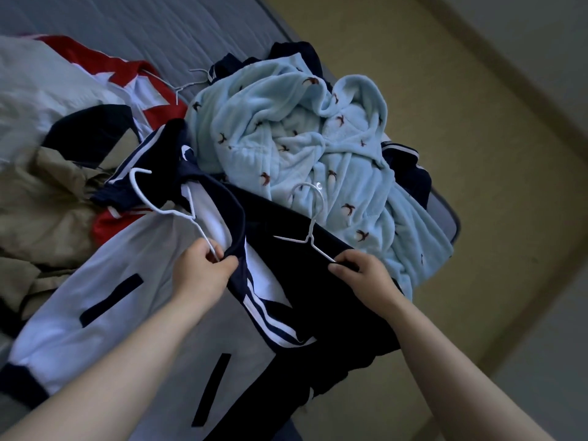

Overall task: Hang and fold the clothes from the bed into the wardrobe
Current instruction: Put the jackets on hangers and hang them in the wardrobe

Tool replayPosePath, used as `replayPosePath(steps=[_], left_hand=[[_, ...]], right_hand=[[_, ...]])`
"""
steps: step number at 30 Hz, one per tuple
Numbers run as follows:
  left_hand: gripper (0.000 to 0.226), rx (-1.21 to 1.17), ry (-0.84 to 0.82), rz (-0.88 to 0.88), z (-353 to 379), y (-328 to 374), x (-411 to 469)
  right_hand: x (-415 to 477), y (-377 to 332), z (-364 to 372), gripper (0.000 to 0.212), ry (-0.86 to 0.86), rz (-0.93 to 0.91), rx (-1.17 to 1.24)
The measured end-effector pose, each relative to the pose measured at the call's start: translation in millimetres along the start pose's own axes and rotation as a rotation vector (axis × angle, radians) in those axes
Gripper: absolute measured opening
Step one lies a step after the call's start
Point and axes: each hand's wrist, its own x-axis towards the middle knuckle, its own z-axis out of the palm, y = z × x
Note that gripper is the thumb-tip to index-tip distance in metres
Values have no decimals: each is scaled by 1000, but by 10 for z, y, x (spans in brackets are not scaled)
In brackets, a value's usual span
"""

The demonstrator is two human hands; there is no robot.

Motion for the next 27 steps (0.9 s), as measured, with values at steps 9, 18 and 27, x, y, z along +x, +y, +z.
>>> replayPosePath(steps=[9, 18, 27], left_hand=[[25, 68, -39, 43, -827, 88, -744], [31, 38, 54, 94, -2013, 257, -1596], [32, -35, 95, 158, -3125, 480, -2230]], right_hand=[[-870, -912, 122, 18, -3, 126, 222], [-1962, -1991, 267, 34, 105, 81, 158], [-2915, -2704, 174, 31, 164, 22, 211]])
